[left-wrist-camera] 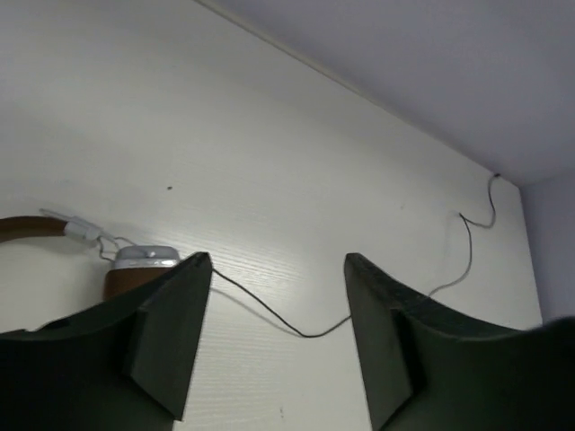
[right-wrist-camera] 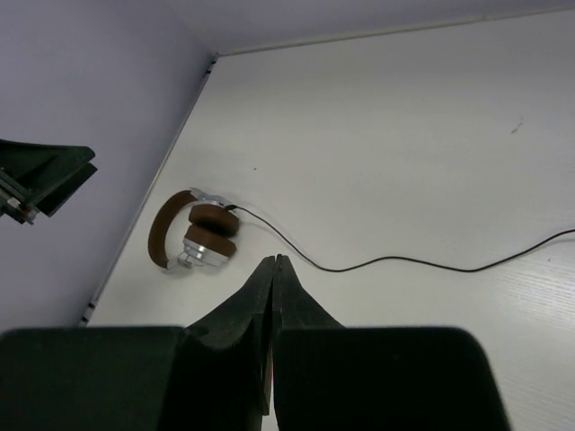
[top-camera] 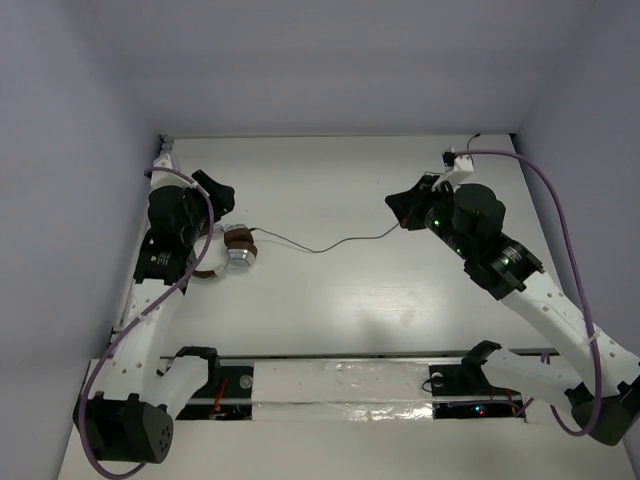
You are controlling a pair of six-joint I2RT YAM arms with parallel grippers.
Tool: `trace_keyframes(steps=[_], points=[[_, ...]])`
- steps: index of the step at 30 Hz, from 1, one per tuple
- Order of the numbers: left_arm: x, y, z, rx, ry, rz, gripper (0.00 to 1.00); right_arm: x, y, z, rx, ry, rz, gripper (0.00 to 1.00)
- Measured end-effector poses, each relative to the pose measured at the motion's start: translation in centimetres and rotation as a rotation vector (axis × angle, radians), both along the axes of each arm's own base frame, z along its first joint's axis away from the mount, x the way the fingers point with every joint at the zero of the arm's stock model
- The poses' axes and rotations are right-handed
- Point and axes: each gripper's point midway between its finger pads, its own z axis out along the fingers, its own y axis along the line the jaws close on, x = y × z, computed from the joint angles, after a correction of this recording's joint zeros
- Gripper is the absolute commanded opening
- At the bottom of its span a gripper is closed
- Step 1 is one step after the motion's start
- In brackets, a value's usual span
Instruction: Wrap the headphones
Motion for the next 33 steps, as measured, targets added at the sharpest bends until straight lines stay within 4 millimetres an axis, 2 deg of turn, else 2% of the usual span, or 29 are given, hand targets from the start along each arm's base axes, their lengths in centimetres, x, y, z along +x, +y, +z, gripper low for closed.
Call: trace_keyframes(steps=[1,2,4,5,7,9,13,14,16,17,18,19,20,21,24,28,33], points=[[0.0,0.6,-0.2,0.018,0.014,0.030,0.50,0.0,0.1,-0.1,0.006,0.004,0.003,0.00],[-0.1,1.2,-0.3,0.033,0.028,0.057,0.37,-0.1,0.2,-0.3,0.008,0.010,0.011,0.00],[-0.2,2.6,-0.6,0.066,0.059,0.122,0.25,-0.2,0.5,-0.8,0.007,0.017,0.022,0.00],[-0.1,3.3,-0.9,0.080,0.077,0.147,0.15,-0.2,0.6,-1.0,0.007,0.021,0.030,0.00],[-0.1,5.5,-2.0,0.102,0.127,0.213,0.07,-0.3,0.8,-1.4,0.006,0.028,0.039,0.00],[-0.3,8.4,-4.0,0.116,0.205,0.296,0.00,-0.4,1.0,-1.9,0.006,0.035,0.047,0.00],[-2.5,14.8,-8.2,0.136,0.365,0.475,0.02,-0.9,1.2,-2.6,0.006,0.045,0.063,0.00],[-3.3,16.0,-9.1,0.141,0.401,0.517,0.10,-1.0,1.2,-2.7,0.007,0.045,0.068,0.00],[-4.5,17.0,-10.3,0.160,0.451,0.558,0.17,-1.3,1.2,-2.8,0.014,0.044,0.075,0.00],[-4.9,17.2,-10.8,0.170,0.470,0.571,0.22,-1.5,1.2,-2.8,0.018,0.044,0.078,0.00],[-5.2,17.4,-11.2,0.180,0.487,0.579,0.35,-1.6,1.1,-2.8,0.022,0.042,0.080,0.00],[-5.3,17.6,-11.5,0.193,0.499,0.581,0.40,-1.7,1.1,-2.7,0.027,0.039,0.084,0.03],[-5.3,17.6,-11.8,0.198,0.511,0.580,0.47,-1.8,1.1,-2.5,0.031,0.035,0.087,0.07],[-5.3,17.7,-12.3,0.203,0.524,0.575,0.50,-1.9,1.1,-2.4,0.037,0.035,0.089,0.19],[-4.6,17.4,-14.4,0.202,0.585,0.523,0.51,-2.3,1.3,-1.7,0.059,0.018,0.105,0.39],[-3.8,16.1,-18.0,0.175,0.677,0.414,0.50,-2.8,1.5,-1.1,0.076,0.001,0.133,0.42],[-3.2,15.1,-20.8,0.147,0.744,0.322,0.40,-3.4,1.9,-0.9,0.085,-0.007,0.162,0.42]])
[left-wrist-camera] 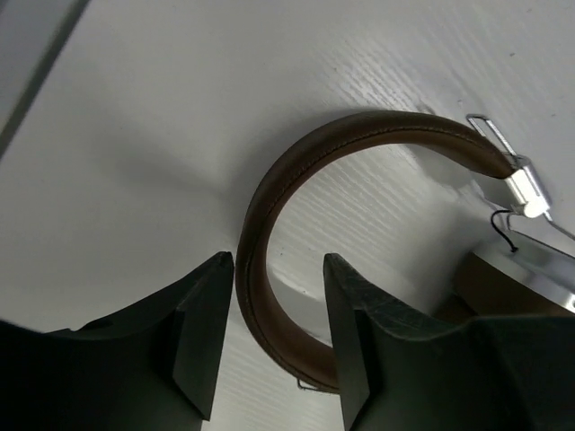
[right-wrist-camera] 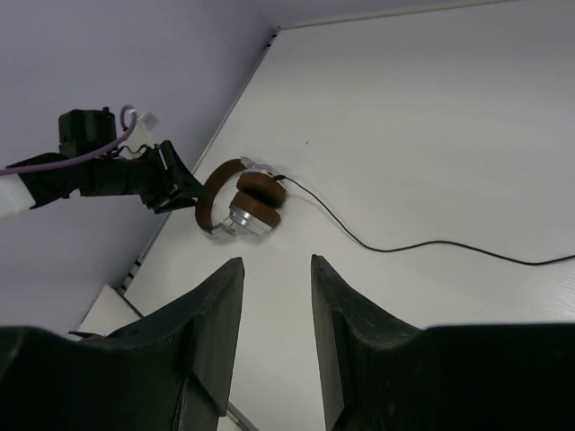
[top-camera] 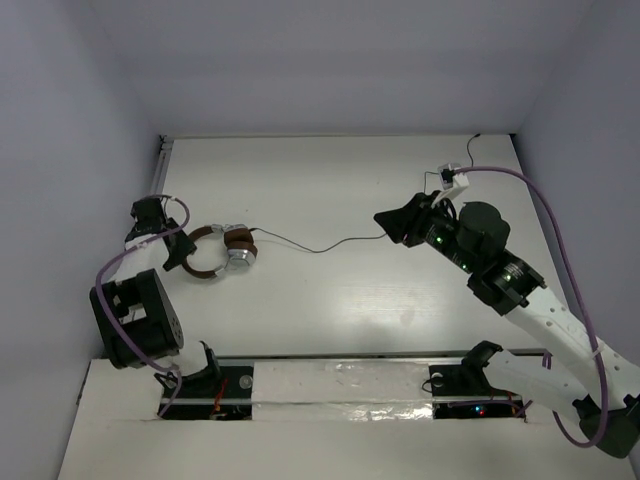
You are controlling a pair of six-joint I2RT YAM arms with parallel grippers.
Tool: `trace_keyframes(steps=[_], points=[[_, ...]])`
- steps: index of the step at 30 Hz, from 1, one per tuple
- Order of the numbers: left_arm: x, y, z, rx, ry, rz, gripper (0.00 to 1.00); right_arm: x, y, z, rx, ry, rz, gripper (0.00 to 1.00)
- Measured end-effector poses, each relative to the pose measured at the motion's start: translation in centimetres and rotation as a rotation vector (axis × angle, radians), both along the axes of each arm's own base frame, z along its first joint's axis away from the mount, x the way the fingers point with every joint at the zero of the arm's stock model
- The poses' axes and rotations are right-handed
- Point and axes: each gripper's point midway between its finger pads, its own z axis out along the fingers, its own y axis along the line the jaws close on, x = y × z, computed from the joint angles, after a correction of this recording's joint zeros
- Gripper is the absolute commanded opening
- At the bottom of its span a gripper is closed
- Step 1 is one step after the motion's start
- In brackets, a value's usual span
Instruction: Wrap the headphones
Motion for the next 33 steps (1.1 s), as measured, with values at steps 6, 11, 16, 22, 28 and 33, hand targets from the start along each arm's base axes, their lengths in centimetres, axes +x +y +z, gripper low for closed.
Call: trace_keyframes(steps=[6,11,16,22,28,33], points=[[-0.5,-0.5,-4.1,-0.053,0.129,-0.025,0.38,-0.2,0.2,-0.3,-0.002,0.006,0.013,0.42],[-0.1,-0.2,-4.2,-0.039,0.129,-0.026,0.41,-0.2,0.2,-0.3,-0.001,0.005,0.014,0.42],[0.7,0.4,-4.3,-0.023,0.143,-0.017,0.41,-0.2,0.2,-0.2,-0.001,0.005,0.015,0.41],[1.9,1.2,-4.4,0.006,0.156,-0.023,0.00,-0.2,0.2,-0.2,-0.001,0.004,0.011,0.41],[2.2,0.2,-4.3,0.029,0.159,-0.063,0.00,0.1,0.3,-0.2,0.000,-0.001,0.009,0.00],[3.2,-4.8,-1.7,0.062,0.120,-0.205,0.00,0.1,2.0,-0.8,-0.001,-0.005,0.090,0.00]])
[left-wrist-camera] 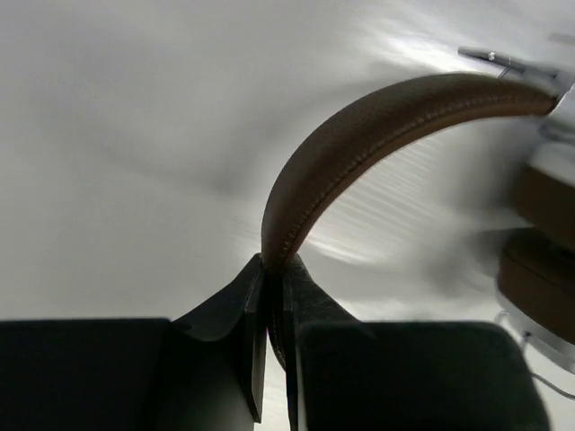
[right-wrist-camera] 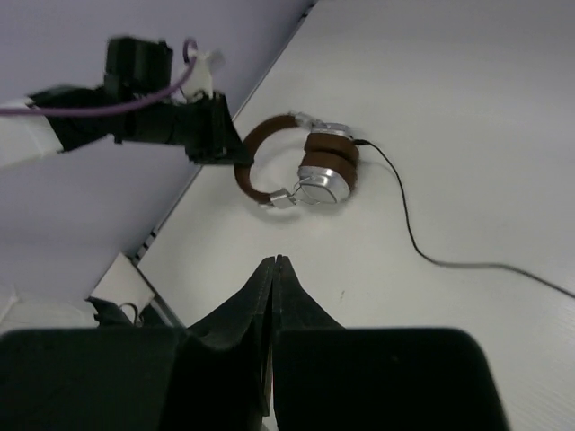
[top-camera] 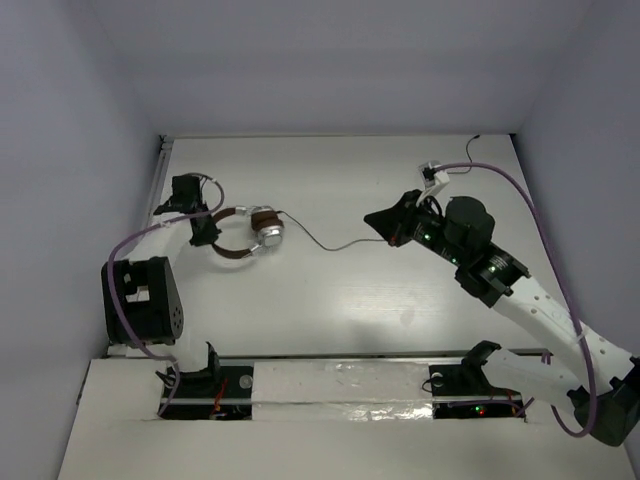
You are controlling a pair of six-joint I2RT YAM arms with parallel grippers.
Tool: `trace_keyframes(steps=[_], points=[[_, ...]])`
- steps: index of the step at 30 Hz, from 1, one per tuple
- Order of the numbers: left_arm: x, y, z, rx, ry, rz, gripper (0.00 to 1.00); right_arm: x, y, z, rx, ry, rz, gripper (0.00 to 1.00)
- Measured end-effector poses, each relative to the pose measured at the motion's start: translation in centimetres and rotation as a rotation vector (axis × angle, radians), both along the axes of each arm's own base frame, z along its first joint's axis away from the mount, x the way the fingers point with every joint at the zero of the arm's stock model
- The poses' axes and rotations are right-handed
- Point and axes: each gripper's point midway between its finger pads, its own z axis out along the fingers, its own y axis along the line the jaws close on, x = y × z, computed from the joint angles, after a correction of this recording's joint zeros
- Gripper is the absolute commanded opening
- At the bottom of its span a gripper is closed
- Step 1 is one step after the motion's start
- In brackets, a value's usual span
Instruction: Wrap the headphones
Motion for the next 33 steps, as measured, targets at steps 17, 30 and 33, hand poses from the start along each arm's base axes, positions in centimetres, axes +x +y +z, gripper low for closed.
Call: trace_keyframes(steps=[17,30,33], points=[[6.4,-11.2,24.6,-0.304,-0.582,-0.472,0.00,2.8,3.7,-5.5,-0.258,-0.089,0.179,0.83],[3.4,-15.9,30.5,-0.511,-0.699,-0.683,0.00,8.3,1.9,-7.6,-0.382,-0.141,0.124,0.82],[3.1,-16.4,32.4,-0.530,-0.745,-0.717,0.00,9.2,1.5,-8.4,-0.382,-0.130,0.127,0.79]])
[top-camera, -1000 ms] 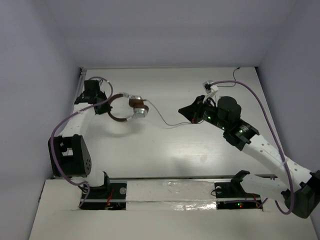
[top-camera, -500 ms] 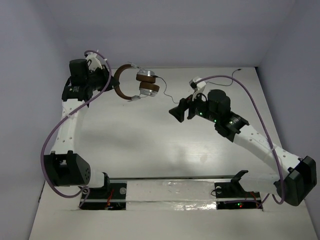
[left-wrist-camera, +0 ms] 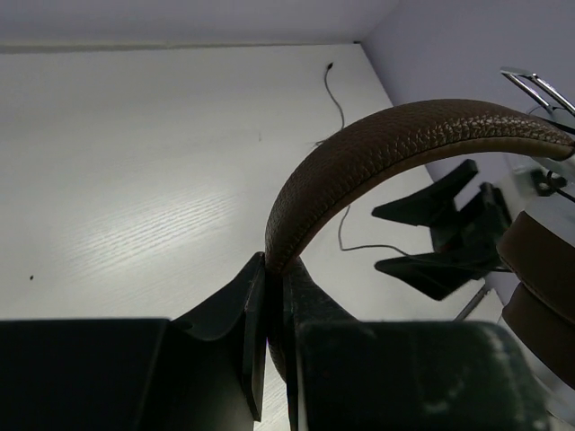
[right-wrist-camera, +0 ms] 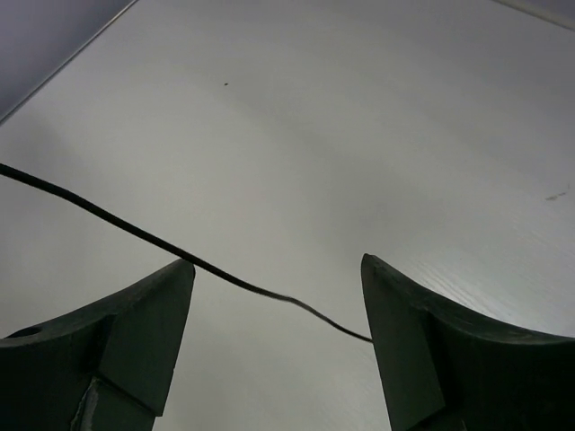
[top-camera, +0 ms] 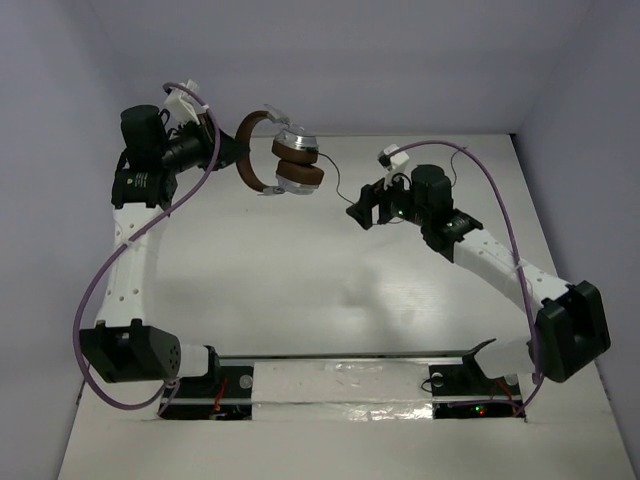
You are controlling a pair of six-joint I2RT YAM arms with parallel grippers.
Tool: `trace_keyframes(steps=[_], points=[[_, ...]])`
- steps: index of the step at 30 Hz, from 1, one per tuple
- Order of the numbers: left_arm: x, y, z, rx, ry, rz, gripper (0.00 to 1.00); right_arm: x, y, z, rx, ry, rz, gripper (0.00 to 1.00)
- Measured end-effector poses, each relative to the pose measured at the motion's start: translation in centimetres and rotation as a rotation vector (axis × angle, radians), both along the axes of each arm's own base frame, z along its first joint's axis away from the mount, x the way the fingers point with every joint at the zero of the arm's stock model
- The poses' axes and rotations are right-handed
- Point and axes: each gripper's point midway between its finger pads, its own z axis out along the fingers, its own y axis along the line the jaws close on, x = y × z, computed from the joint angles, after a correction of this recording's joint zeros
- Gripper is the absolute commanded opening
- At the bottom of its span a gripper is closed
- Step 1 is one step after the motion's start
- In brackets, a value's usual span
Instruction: Wrap the headphones
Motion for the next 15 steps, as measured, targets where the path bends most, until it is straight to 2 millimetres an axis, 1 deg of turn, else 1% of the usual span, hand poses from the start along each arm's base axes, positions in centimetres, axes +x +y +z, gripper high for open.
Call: trace_keyframes(steps=[2,4,9,12,15], points=[[-0.2,-0.3,0.8,-0.014,-0.017,-0.014,0.00,0.8,0.0,-0.8,-0.001,0.012,0.006,0.77],[-0.4,-0.5,1.1,-0.028,-0.022,-0.029,0.00,1.5,0.3,-1.9,-0.004,0.038,0.022,0.77],[-0.9,-1.1,1.8,-0.067,-0.016,-0.063,0.00,2.6,1.8,-4.5,0.003,0.080,0.070,0.75],[-1.0,-1.3,2.2,-0.087,-0.016,-0.074,0.00,3.1,2.5,-5.2,0.014,0.087,0.086,0.74],[-1.2,-1.5,3.1,-0.107,-0.019,-0.077,0.00,3.6,2.9,-5.2,0.026,0.078,0.093,0.73]])
